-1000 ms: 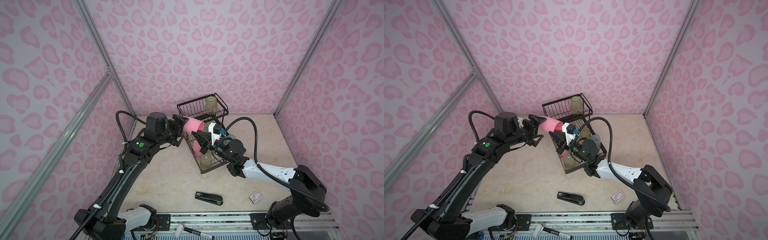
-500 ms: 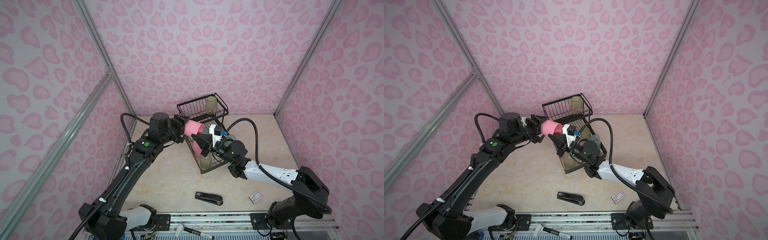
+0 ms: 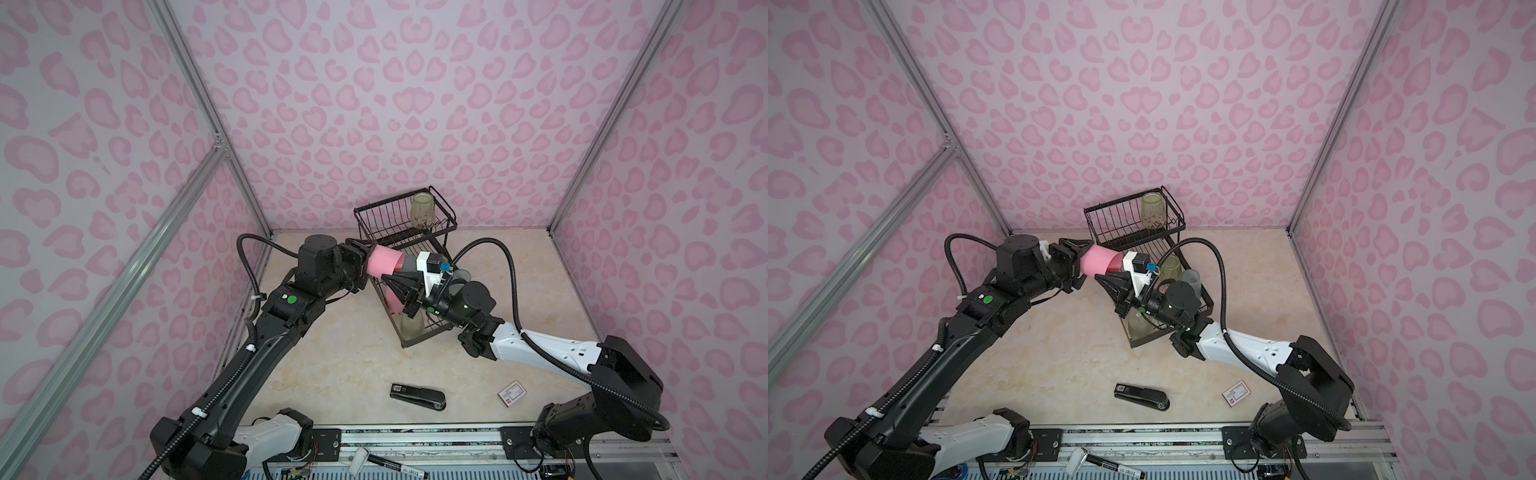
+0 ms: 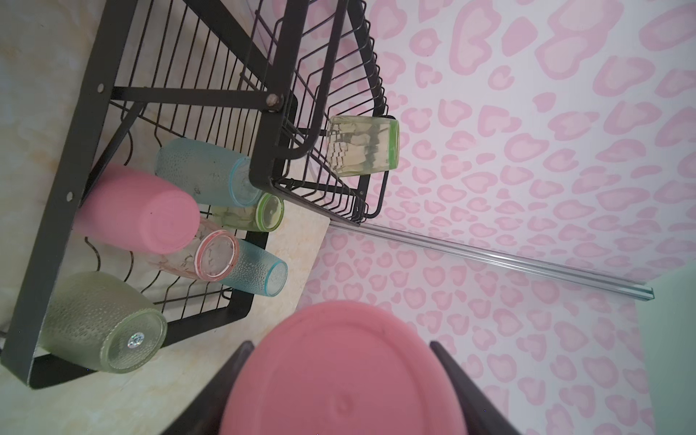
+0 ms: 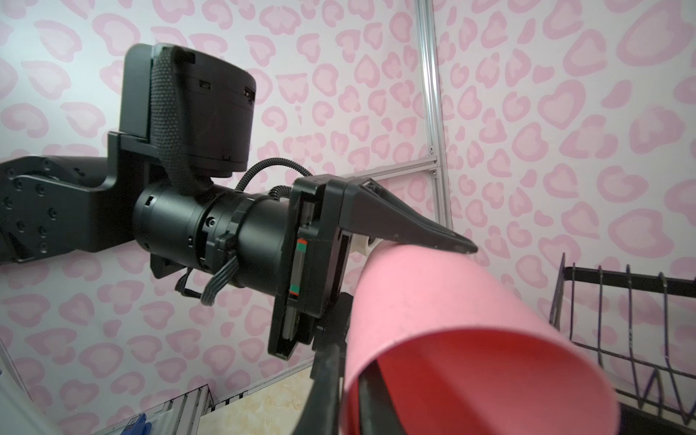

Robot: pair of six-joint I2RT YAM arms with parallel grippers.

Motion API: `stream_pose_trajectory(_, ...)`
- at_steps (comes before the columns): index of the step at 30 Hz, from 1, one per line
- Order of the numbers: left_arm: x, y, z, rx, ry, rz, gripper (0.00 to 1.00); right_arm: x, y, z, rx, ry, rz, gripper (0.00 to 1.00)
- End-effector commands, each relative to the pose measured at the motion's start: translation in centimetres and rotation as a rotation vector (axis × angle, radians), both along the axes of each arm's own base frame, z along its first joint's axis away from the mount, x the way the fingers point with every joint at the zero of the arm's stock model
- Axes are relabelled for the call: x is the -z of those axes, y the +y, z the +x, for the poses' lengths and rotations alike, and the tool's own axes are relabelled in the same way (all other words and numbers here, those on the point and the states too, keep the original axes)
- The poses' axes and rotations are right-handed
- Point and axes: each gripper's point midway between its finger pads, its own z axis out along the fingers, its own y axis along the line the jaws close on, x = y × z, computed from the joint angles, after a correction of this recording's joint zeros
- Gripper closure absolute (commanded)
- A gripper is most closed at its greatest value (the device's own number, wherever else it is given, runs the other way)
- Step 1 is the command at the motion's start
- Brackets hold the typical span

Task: Load cups into a dish rack
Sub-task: Pick up the cup from the bottom-right of the table.

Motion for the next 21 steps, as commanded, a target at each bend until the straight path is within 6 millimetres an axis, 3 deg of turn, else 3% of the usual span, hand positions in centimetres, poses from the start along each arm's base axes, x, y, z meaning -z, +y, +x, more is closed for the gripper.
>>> stream_pose_trajectory(1,-1.4,0.1,0.9,-0.028,-0.079,-0.008,0.43,0.3,-0.2,0.1,0.016,0.011,-0.011,0.72)
stream_pose_trajectory(6,-1.7,0.9,1.1,-0.065,-0.103,0.017,0.43,0.5,-0.7,0.4,0.037,0.027,-0.012,0.58)
stream_pose_trajectory(12,-2.0,2.2,1.3,-0.117,-0.128,0.079,0.43,1.0,-1.9,0.9,0.065,0.054,-0.014,0.56)
stream_pose_trajectory(21,-2.7,4.7,2.2,-0.217,-0.179,0.219,0.43,2.4,-8.3,3.1,0.229,0.148,-0.05,0.55)
